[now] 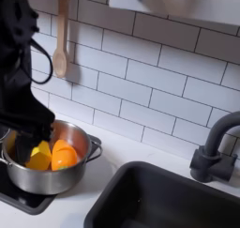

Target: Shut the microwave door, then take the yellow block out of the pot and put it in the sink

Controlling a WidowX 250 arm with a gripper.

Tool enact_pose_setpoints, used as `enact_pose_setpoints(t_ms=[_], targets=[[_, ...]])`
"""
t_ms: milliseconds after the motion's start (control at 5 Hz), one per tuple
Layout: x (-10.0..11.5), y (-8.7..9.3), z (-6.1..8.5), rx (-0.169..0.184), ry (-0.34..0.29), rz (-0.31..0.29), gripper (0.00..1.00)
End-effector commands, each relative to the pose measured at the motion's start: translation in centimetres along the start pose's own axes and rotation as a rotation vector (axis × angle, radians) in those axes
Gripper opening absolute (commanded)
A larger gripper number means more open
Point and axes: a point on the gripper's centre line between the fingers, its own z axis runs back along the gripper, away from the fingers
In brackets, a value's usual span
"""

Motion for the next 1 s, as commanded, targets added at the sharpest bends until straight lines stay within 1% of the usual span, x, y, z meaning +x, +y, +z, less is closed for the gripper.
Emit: enact_pose_setpoints(t_ms=[0,200,400,600,800], targets=[[1.9,0.6,-0.2,-0.001,-0.008,0.061,0.0],[3.5,1.5,-0.1,0.011,-0.032,0.099,0.0],[5.4,2.3,0.5,0.016,-0.079,0.128,0.0],[7.5,3.1,1.0,0.019,-0.117,0.149,0.0],[9.0,3.7,1.5,0.029,-0.154,0.16,0.0]])
